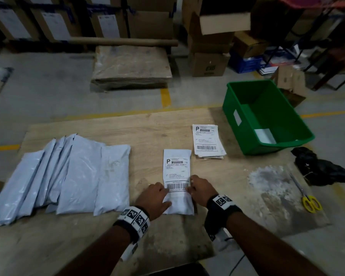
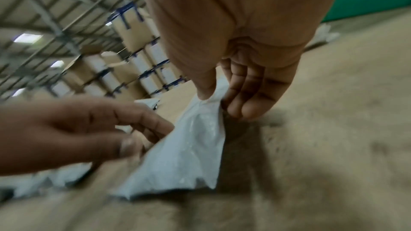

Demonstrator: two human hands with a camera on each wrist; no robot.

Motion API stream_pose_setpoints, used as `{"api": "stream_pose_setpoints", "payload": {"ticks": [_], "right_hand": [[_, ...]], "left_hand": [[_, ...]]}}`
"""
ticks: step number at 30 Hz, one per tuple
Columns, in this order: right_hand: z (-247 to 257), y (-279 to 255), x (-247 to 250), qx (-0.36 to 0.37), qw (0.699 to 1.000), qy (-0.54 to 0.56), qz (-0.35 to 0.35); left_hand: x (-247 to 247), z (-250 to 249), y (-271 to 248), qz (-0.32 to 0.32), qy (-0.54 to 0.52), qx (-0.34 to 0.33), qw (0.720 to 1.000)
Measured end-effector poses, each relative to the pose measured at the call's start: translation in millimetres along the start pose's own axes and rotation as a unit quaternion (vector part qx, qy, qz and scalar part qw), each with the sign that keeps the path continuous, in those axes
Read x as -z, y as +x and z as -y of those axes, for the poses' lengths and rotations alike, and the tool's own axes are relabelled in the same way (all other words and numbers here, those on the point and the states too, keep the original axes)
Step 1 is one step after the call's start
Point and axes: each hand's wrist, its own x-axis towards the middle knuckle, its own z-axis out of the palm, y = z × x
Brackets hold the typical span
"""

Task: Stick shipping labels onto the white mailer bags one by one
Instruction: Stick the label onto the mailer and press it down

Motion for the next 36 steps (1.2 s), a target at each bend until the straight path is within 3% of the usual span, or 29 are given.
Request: {"api": "stream_pose_setpoints", "payload": {"ticks": [4,8,16,22,28,36], "right_hand": [[1,-16,-5,-0.031,0.997,0.069,-0.013],[-3,-30,-6,-0.015,0.995,0.088,-0.037],[-31,-66,3,-0.007,0.983,0.161,-0.089],[-77,-94,37,-0.026,0.974,0.174,-0.140],[-143,-105,77,-0.078,0.961,0.181,-0.193],[-227,-100,113,-0.113,0.964,0.146,-0.191]], "left_hand": [[-1,-2,-13,0.013,0.046,-0.036,0.998],[6,-3,-19,0.025,0.053,-0.051,0.997],[15,-25,-17,0.029,-0.022,-0.069,0.997],[29,-77,9,0.034,-0.017,-0.136,0.990],[24,-162,40,0.056,0.006,-0.213,0.975],[3,-226,82,0.110,0.047,-0.186,0.975]]}}
